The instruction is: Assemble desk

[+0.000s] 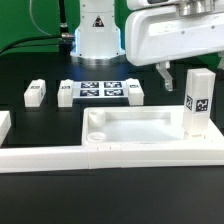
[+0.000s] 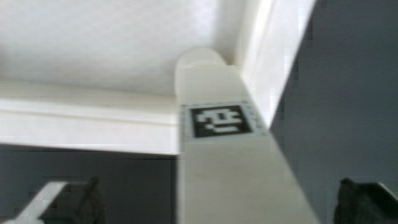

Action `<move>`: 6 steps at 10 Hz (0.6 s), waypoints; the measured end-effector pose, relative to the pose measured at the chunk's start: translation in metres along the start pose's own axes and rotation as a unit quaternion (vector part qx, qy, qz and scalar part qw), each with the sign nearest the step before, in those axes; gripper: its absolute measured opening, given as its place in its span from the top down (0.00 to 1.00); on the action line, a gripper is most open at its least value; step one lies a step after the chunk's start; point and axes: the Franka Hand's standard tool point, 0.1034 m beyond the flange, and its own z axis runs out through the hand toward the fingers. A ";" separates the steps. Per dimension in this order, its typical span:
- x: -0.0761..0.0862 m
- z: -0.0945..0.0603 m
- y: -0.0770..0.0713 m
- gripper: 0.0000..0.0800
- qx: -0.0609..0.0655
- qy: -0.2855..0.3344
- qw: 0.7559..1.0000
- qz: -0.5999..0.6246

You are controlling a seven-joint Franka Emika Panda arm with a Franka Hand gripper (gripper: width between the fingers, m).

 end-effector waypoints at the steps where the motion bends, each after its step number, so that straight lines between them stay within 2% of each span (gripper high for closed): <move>1: 0.007 -0.001 -0.001 0.19 0.001 0.008 1.000 -0.001; 3: 0.005 0.000 -0.001 0.50 0.001 0.007 1.000 0.007; 4: 0.005 0.000 0.003 0.62 -0.001 0.007 0.999 0.043; 6: 0.006 0.000 0.005 0.62 0.000 0.007 0.992 0.124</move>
Offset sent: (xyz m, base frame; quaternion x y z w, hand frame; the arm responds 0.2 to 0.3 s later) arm 0.0000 0.0000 0.0000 0.0000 0.0000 0.1296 0.9916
